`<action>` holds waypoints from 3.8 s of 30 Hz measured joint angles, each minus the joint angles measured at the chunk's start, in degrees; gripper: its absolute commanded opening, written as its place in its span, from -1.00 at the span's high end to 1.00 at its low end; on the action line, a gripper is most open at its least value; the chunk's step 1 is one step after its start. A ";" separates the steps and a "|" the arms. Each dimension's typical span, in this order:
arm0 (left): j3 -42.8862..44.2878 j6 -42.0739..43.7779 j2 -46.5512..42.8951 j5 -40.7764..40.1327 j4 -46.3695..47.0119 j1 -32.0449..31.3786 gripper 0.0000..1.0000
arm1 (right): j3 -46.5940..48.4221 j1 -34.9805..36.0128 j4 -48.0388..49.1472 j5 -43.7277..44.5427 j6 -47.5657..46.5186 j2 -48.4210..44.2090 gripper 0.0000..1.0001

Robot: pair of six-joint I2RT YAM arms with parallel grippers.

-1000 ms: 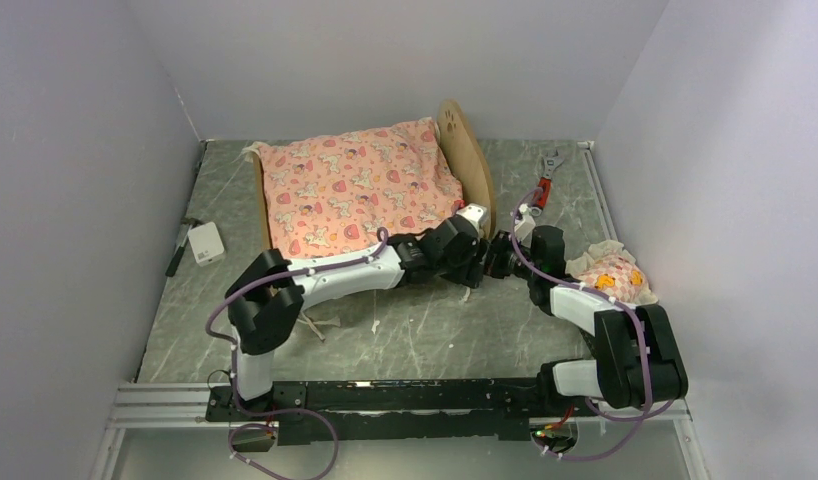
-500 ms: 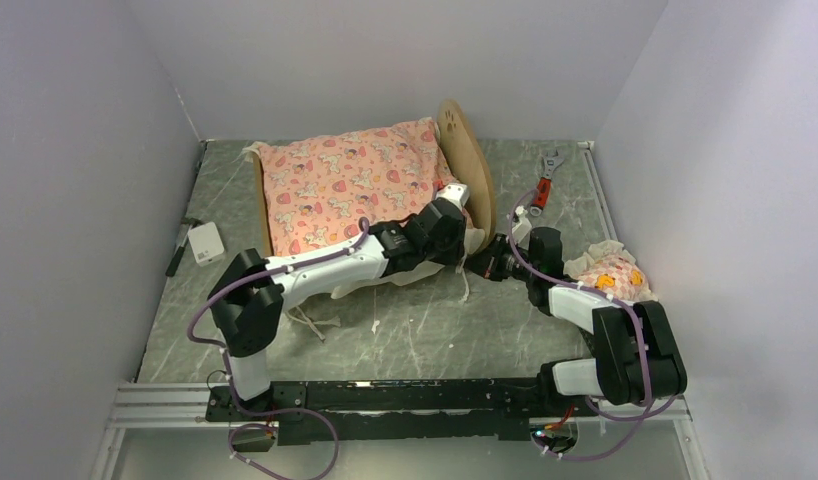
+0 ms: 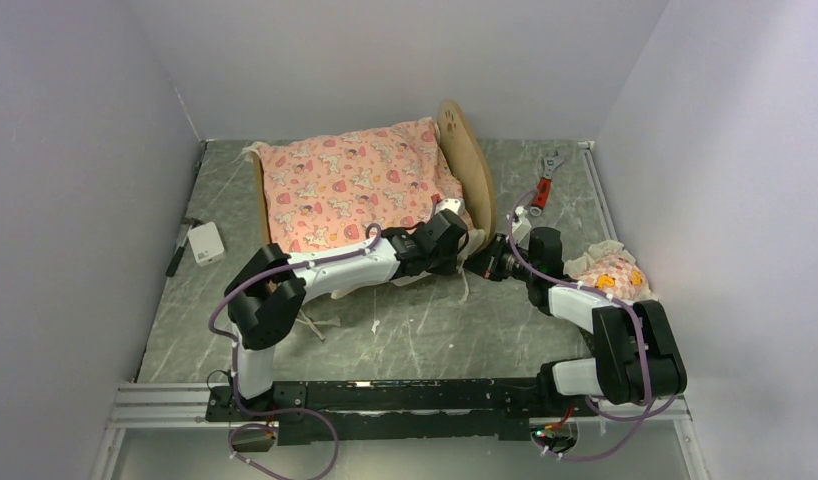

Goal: Set up the pet bed

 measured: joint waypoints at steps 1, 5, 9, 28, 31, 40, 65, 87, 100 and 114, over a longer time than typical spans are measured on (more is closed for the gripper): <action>-0.24 -0.46 0.00 0.00 0.15 0.02 0.43 | 0.00 0.00 0.07 0.00 0.11 0.04 1.00; -0.90 -1.92 0.00 0.26 1.25 0.22 0.32 | 0.00 0.00 0.46 -0.04 0.37 0.48 1.00; -1.29 -2.89 0.00 0.68 2.36 0.37 0.29 | -0.09 0.00 0.79 -0.26 0.79 0.76 1.00; -3.15 -4.66 0.55 1.60 5.95 0.48 0.35 | -1.42 0.00 3.58 -0.37 2.75 1.14 1.00; -3.72 -4.63 0.55 1.62 5.97 0.55 0.38 | -1.64 0.00 3.80 -0.35 2.93 1.22 1.00; -4.81 -4.42 0.09 -1.77 7.80 0.57 0.54 | -1.81 0.00 4.00 -0.20 3.32 1.53 1.00; 1.60 -2.89 4.55 -7.37 5.90 -0.33 0.24 | -2.56 0.00 4.17 4.20 3.74 -0.31 1.00; -3.02 0.15 3.72 -5.14 13.75 -0.07 0.16 | -3.65 0.00 3.06 6.99 3.54 -0.96 1.00; 0.87 0.17 6.99 -5.25 13.70 -0.04 0.78 | -3.69 0.00 3.06 7.06 3.54 -1.25 1.00; 0.07 0.15 6.54 -4.33 13.66 0.17 1.00 | -3.80 0.00 1.73 13.40 5.95 -3.85 1.00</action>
